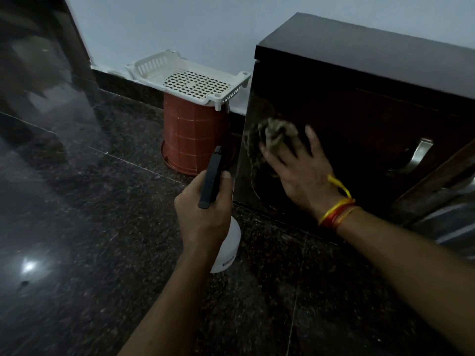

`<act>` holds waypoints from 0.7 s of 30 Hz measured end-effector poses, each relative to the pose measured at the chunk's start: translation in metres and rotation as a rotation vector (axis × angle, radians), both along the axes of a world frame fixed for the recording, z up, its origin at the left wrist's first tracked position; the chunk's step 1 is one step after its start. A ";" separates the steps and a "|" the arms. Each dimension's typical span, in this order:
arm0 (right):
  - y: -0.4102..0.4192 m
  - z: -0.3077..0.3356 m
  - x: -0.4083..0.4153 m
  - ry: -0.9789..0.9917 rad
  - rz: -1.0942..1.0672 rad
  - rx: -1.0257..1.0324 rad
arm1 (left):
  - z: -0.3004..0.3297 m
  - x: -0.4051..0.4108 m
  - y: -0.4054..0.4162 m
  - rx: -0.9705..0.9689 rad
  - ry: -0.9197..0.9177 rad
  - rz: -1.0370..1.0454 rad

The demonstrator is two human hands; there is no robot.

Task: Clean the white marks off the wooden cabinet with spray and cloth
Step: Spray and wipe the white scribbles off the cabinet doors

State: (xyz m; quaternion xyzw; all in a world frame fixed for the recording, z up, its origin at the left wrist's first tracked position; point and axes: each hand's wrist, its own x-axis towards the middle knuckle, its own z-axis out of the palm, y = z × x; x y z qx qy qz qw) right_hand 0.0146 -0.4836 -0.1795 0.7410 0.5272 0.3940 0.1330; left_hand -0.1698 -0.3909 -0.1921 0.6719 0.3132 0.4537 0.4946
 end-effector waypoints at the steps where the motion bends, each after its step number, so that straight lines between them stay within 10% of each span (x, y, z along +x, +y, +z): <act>1: 0.006 0.010 0.000 -0.013 -0.012 0.038 | 0.001 0.000 0.000 -0.002 -0.002 0.004; 12: 0.004 -0.036 -0.007 0.049 -0.004 -0.146 | 0.005 -0.003 0.015 0.041 -0.005 0.026; 21: 0.041 0.027 -0.010 -0.008 -0.034 0.174 | 0.005 0.000 0.026 -0.012 -0.034 -0.003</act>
